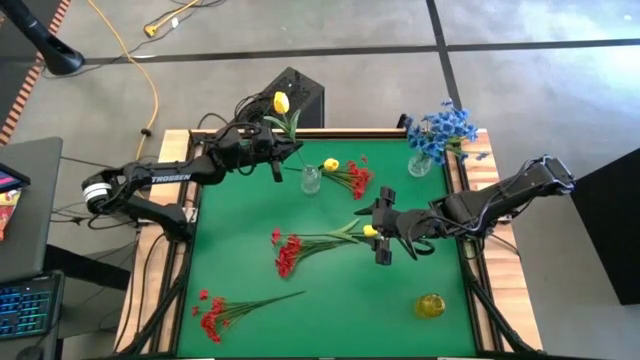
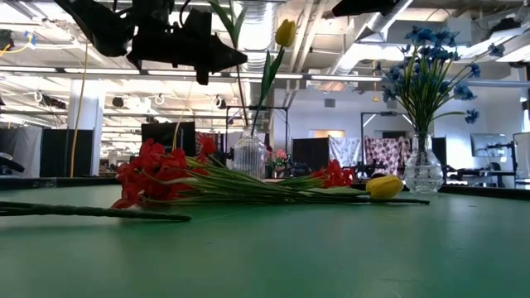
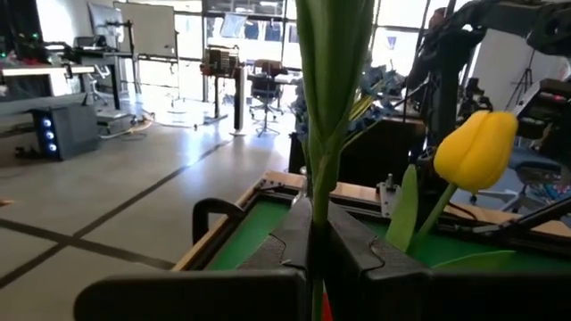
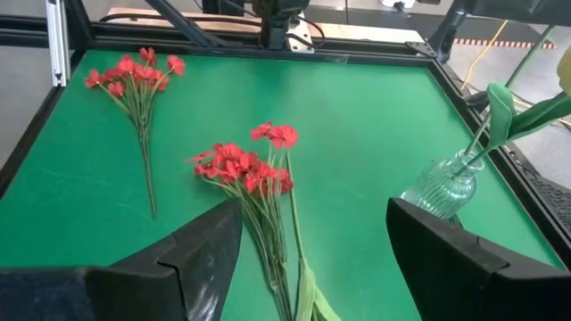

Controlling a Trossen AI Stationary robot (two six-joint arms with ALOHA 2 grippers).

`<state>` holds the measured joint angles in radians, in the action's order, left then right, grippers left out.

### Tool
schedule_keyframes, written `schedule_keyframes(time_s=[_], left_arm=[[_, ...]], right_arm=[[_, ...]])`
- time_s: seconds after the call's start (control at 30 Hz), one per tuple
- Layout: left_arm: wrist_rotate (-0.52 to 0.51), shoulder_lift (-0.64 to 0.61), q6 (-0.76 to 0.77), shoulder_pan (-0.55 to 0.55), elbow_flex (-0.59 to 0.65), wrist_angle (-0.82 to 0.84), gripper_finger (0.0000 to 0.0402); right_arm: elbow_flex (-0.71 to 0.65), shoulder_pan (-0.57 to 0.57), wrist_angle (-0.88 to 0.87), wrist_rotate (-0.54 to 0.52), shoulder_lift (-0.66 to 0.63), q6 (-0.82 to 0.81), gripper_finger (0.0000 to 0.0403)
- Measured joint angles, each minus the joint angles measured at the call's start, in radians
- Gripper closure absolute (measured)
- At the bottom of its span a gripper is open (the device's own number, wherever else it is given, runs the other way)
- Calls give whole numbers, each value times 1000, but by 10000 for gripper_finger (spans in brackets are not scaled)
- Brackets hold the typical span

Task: Sort flowers into vase by color
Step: Put the top yellow tulip into the left transparent vase

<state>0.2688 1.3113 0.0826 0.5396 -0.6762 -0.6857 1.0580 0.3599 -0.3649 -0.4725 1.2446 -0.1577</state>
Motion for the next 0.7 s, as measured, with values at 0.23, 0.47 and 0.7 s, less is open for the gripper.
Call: schedule_keyframes(time_s=[0.23, 0.47, 0.7], left_arm=[[-20, 78, 2, -2, -3, -46, 401], [-22, 132, 24, 1, -22, -47, 401], [-31, 132, 40, -6, -22, -3, 401]], right_arm=[[0, 0, 6, 0, 0, -4, 97], [0, 20, 3, 0, 0, -18, 97], [0, 22, 3, 0, 0, -18, 97]])
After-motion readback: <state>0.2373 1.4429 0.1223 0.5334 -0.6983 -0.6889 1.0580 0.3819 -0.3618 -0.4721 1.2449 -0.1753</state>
